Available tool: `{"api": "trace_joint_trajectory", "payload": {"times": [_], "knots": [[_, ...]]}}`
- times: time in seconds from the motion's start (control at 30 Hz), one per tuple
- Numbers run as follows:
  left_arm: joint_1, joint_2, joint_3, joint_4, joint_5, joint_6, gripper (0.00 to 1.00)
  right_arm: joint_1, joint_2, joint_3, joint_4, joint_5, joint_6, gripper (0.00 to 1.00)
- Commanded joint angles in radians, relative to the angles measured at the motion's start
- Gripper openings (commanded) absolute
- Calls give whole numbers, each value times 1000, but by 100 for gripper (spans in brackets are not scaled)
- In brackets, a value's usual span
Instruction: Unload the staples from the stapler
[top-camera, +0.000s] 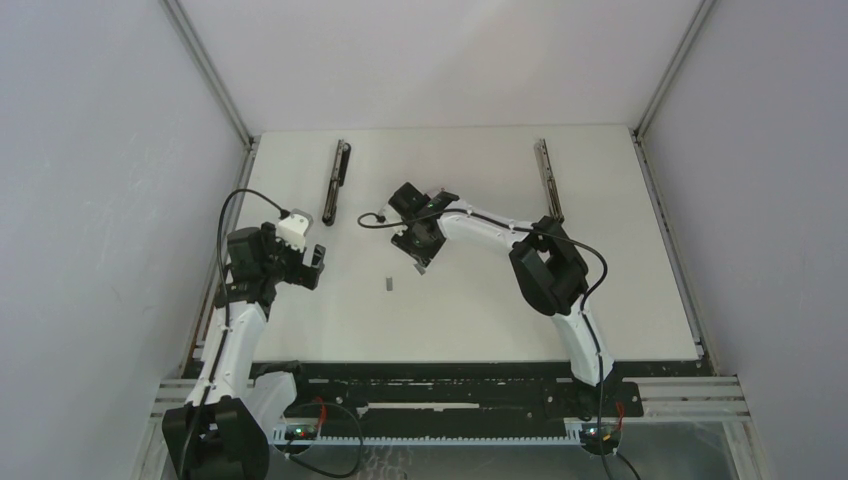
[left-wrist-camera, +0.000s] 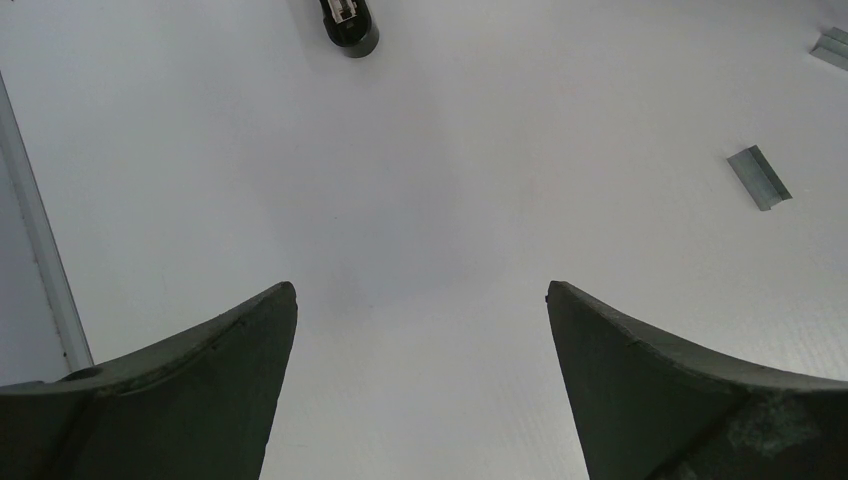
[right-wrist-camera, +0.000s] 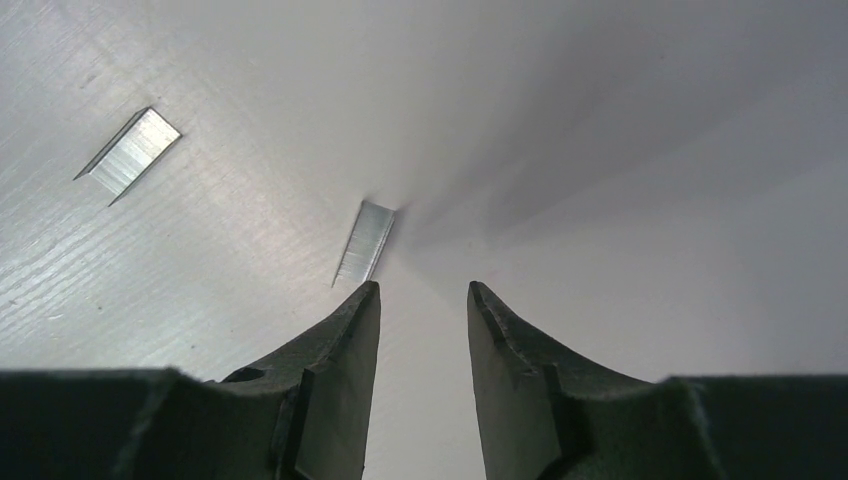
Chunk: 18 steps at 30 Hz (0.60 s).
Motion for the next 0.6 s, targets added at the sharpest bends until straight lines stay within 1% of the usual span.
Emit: {"api": "trace_joint_trajectory", "payload": {"times": [0.0,0.57], "knots": [[11,-7,9,9,18,13,100,-1,-60,-5,48,44,-23,38],[11,-7,9,10,18,15,100,1,2,28,19,-20,-24,39]]}}
